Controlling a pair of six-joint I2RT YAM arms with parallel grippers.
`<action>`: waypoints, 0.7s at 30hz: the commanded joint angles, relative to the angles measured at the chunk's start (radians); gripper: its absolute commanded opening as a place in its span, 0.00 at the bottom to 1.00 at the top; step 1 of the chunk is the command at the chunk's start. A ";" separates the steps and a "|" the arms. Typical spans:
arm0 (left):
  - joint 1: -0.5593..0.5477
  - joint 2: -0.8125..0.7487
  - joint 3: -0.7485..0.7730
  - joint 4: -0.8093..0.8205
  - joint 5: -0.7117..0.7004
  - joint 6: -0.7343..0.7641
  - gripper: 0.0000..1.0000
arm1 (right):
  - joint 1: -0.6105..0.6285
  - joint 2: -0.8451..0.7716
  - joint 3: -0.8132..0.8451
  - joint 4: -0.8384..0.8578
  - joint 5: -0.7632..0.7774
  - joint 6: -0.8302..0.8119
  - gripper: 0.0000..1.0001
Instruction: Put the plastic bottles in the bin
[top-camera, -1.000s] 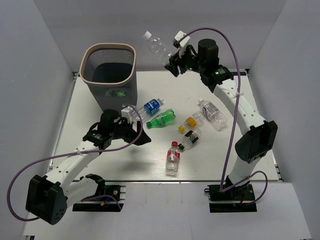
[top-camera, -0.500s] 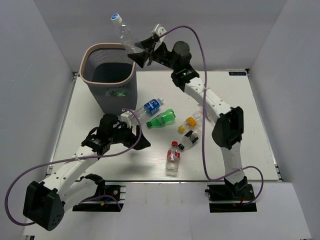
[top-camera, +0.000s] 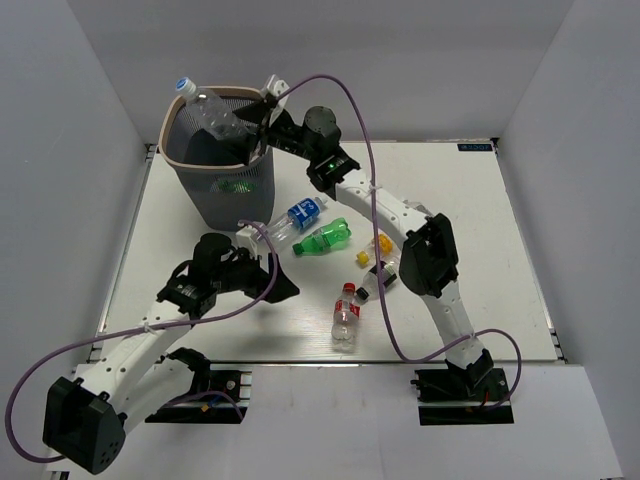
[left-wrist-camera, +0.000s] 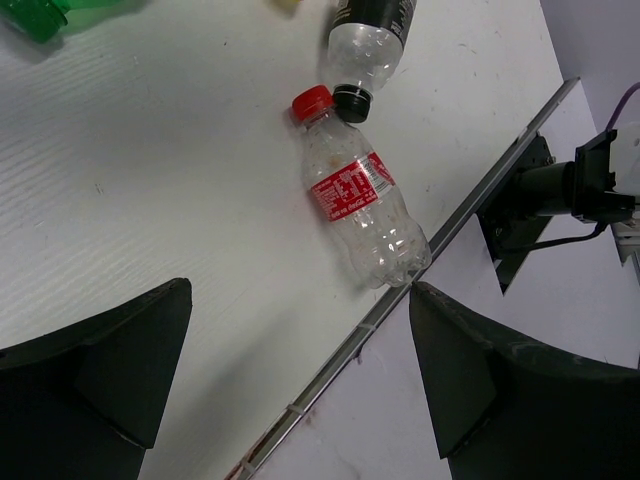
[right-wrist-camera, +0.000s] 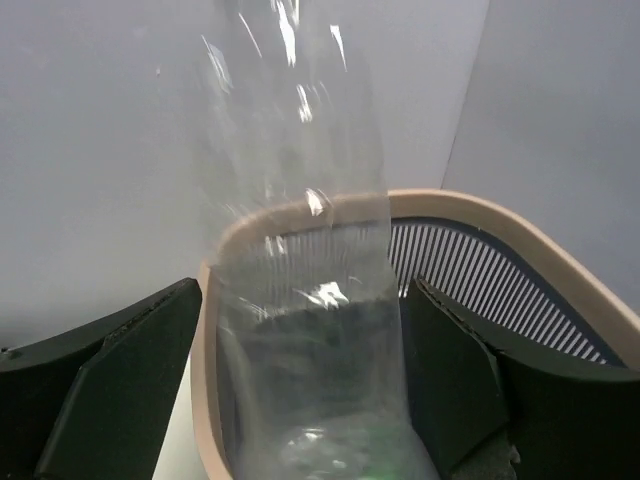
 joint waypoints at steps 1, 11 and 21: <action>-0.006 0.017 0.007 0.042 0.023 0.008 0.99 | -0.003 -0.011 0.096 0.044 0.044 -0.037 0.90; -0.060 0.175 0.072 0.167 0.043 0.026 0.99 | -0.062 -0.226 -0.014 -0.170 0.209 -0.187 0.83; -0.219 0.387 0.226 0.145 -0.091 -0.020 0.99 | -0.253 -0.740 -0.618 -0.634 0.423 -0.274 0.46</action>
